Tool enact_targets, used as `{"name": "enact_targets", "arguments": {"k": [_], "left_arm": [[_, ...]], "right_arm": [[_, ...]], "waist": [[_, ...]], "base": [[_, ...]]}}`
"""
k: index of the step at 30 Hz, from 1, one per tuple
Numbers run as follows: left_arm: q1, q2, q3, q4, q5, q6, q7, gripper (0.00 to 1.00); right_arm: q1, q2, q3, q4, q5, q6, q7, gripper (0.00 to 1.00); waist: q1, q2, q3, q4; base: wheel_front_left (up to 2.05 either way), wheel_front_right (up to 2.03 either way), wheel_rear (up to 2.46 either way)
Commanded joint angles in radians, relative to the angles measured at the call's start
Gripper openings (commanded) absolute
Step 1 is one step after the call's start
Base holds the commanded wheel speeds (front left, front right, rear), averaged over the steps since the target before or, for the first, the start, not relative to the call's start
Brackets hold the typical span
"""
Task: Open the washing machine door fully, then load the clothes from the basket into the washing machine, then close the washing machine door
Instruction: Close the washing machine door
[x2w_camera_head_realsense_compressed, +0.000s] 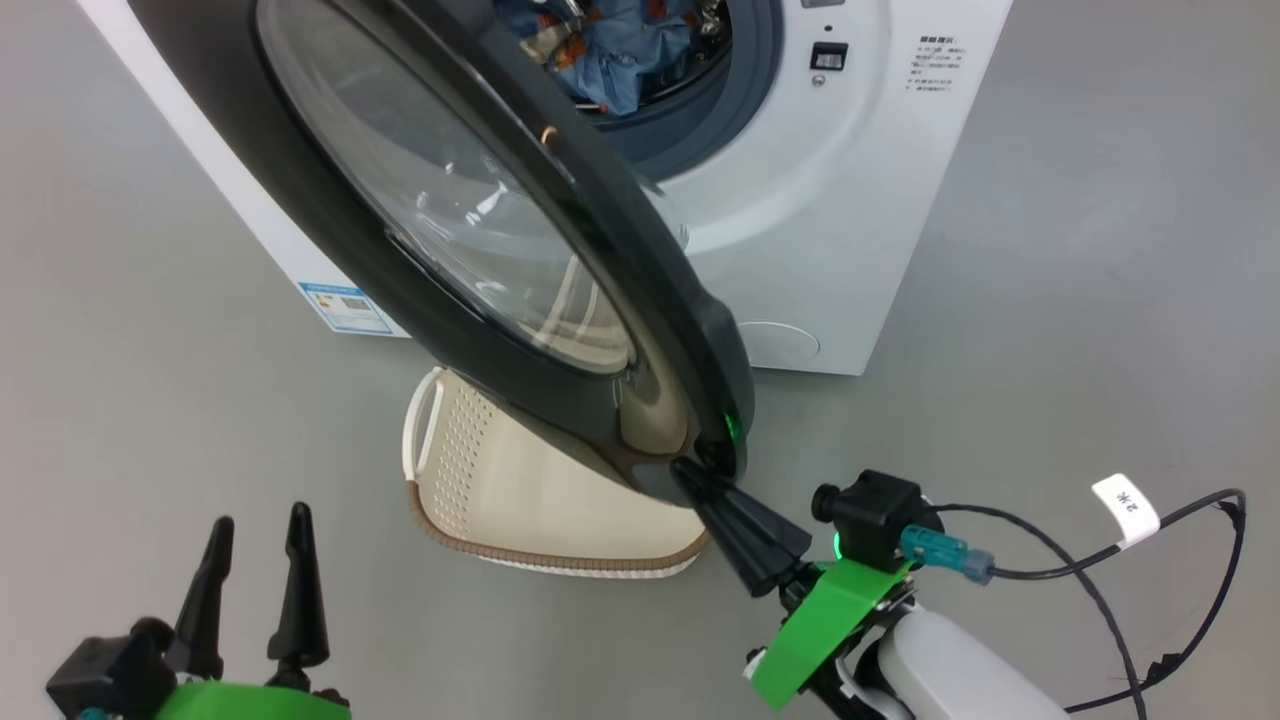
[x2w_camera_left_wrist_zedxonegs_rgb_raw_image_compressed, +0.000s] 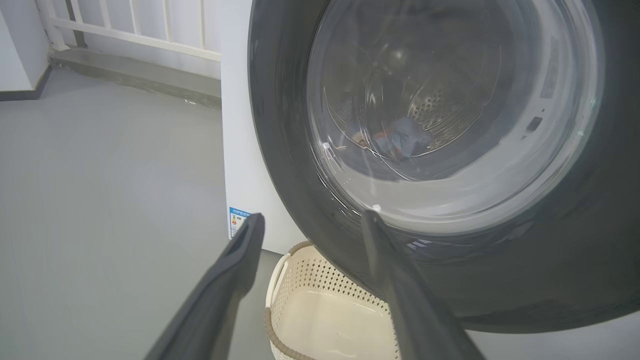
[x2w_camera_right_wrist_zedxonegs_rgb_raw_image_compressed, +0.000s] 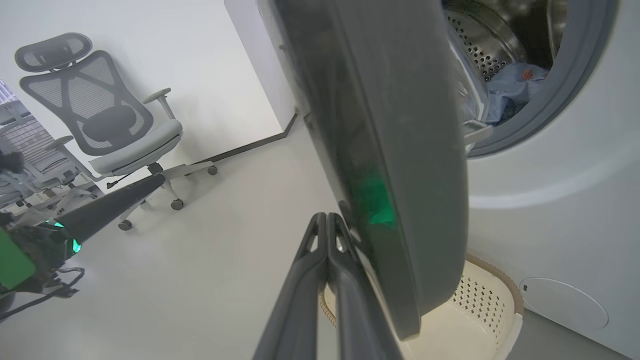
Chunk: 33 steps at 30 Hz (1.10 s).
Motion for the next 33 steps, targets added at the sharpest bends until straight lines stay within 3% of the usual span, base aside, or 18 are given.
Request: {"name": "enact_targets", "arguments": {"k": [1,33], "left_arm": [[-0.043,0.011,0.028,-0.026,-0.007,-0.003,-0.006,1.0],[-0.138,-0.007,-0.023,-0.064,-0.008,-0.003,-0.006,1.0]], "right_arm": [[-0.029,0.006,-0.008,-0.024,-0.013,0.001,-0.005,0.0],[-0.21,-0.036,-0.241,-0.025,-0.067,0.001,-0.005,0.0]], "waist": [[0.0,0.0,0.011,-0.004],[0.0,0.0,0.174,0.002]], "base": [[0.0,0.0,0.0],[0.0,0.0,0.0]]}}
